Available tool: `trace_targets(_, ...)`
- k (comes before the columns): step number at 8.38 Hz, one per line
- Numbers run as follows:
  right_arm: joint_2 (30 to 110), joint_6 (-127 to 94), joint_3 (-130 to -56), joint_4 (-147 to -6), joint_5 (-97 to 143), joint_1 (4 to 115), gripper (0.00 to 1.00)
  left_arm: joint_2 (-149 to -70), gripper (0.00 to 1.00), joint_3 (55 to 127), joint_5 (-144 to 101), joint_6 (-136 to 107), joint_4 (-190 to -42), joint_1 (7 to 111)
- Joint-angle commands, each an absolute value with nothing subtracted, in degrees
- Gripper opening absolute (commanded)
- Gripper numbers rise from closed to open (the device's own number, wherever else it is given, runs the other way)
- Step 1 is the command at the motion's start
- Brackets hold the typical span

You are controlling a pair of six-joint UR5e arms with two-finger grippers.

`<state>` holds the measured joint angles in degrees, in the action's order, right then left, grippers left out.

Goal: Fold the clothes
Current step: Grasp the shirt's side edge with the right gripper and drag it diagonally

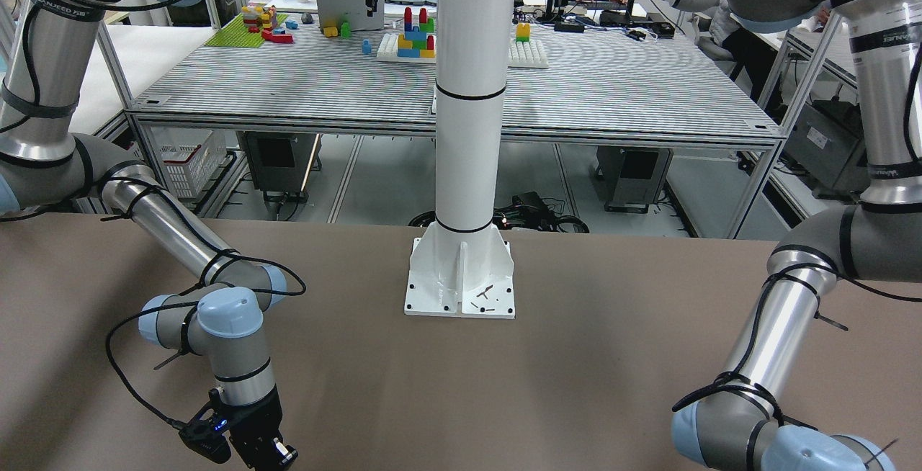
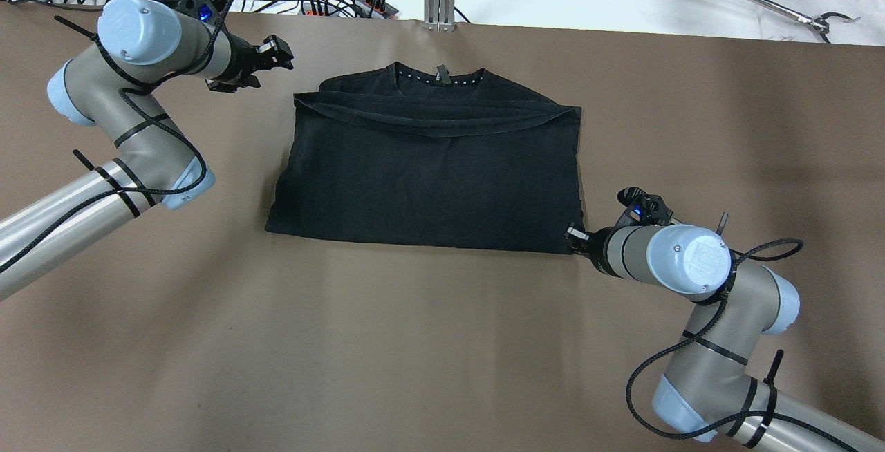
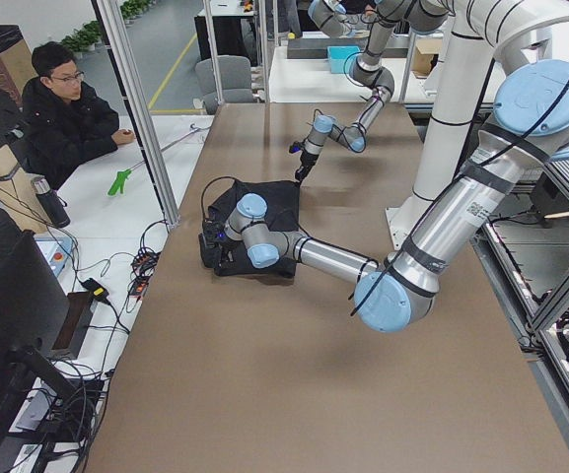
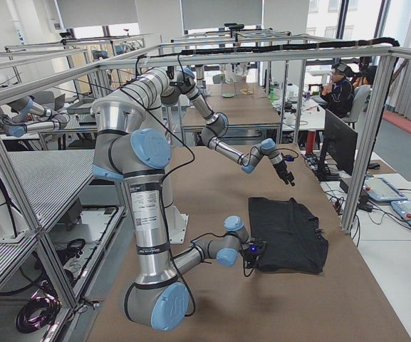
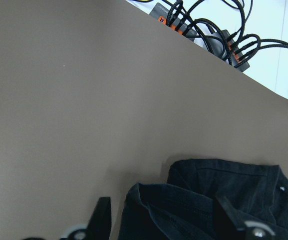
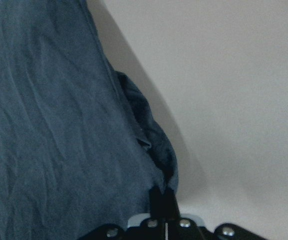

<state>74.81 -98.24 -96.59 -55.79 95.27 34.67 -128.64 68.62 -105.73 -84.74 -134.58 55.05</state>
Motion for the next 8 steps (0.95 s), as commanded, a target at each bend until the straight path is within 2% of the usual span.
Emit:
trace_targets(1, 78.81, -98.26, -104.97, -58.25, 95.8, 34.63, 0.0, -128.5, 0.76, 68.73, -105.73, -84.9, -134.56, 55.11)
trace_targets(3, 82.6, -102.63, -117.36, -64.4, 97.98, 30.96, 0.0, -128.58, 0.76, 68.64, -105.64, -84.99, -134.56, 55.02)
trace_targets(4, 83.23, -105.88, -121.08, -64.6, 103.13, 29.02, 0.0, -128.5, 0.76, 68.73, -104.86, -85.25, -134.65, 55.19)
trace_targets(8, 84.89, -112.41, -123.75, -59.26, 126.52, 27.69, 0.0, -127.8, 0.76, 68.73, -102.57, -88.07, -134.65, 55.81)
